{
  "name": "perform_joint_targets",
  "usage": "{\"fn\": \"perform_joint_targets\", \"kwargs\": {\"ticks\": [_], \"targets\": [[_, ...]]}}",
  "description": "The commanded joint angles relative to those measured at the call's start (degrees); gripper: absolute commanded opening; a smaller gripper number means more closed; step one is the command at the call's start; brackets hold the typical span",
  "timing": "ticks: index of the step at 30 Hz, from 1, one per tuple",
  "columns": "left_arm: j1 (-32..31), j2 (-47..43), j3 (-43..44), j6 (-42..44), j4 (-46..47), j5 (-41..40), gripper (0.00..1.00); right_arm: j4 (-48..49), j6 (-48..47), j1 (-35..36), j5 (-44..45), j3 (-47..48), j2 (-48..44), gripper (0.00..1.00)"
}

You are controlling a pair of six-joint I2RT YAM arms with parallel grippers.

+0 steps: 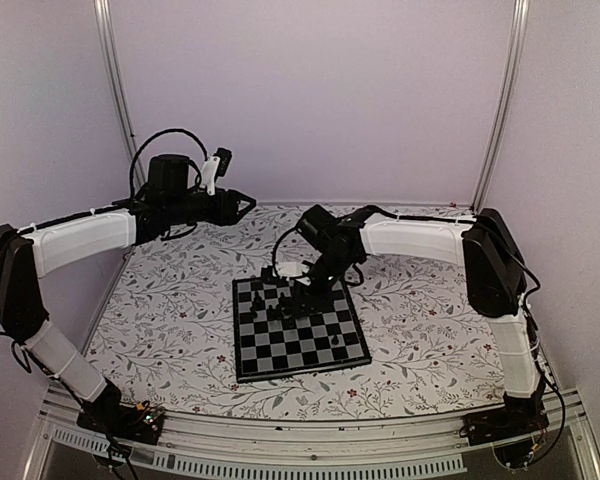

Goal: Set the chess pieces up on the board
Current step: Pick up the chess piece from the chessboard.

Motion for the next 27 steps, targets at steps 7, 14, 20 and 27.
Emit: {"fn": "perform_joint_targets", "kwargs": {"ticks": [7, 14, 20, 27], "targets": [[0.5, 0.0, 2.0, 0.3, -1.1, 0.3, 0.54, -1.4, -1.4, 1.5, -0.5, 1.5, 2.6, 0.39], [0.5, 0.4, 2.2, 0.3, -1.4, 0.3, 0.54, -1.9, -1.2, 1.9, -1.2, 2.4, 3.8, 0.38], [0.5, 0.5, 2.3, 0.3, -1.4, 0.4, 0.54, -2.1, -0.7, 2.4, -1.1, 3.4, 4.7, 0.35], [0.5, 0.7, 2.5, 0.3, -1.4, 0.4, 0.54, -2.2, -0.4, 2.6, -1.6, 3.7, 4.9, 0.16]]}}
